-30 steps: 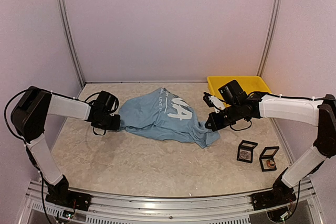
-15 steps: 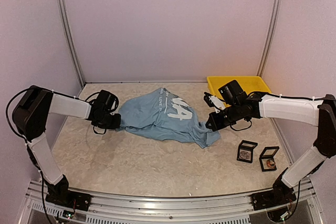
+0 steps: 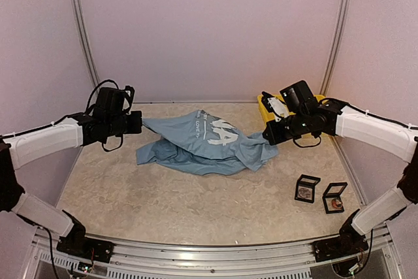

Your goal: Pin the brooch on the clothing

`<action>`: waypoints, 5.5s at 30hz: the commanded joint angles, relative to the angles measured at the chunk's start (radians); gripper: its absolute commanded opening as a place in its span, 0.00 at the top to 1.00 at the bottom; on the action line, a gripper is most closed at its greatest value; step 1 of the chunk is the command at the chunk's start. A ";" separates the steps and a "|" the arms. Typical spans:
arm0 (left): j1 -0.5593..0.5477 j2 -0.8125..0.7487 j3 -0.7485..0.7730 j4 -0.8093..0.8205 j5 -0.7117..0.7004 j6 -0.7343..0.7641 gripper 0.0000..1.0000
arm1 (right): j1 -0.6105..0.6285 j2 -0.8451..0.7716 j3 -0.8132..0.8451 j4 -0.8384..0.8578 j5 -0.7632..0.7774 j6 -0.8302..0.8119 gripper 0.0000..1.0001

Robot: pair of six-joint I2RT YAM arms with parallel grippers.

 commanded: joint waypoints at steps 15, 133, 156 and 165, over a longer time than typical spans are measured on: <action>-0.022 -0.392 0.110 -0.246 -0.171 -0.057 1.00 | -0.020 -0.116 0.290 -0.173 0.052 -0.062 1.00; -0.061 -0.519 -0.547 -0.140 -0.329 -0.514 1.00 | 0.011 0.391 0.104 0.079 -0.244 0.021 0.88; -0.061 -0.510 -0.558 -0.136 -0.347 -0.502 1.00 | 0.071 0.472 0.197 0.077 -0.153 -0.014 0.66; -0.061 -0.503 -0.560 -0.124 -0.347 -0.496 1.00 | 0.137 0.460 0.217 0.090 -0.035 -0.060 0.61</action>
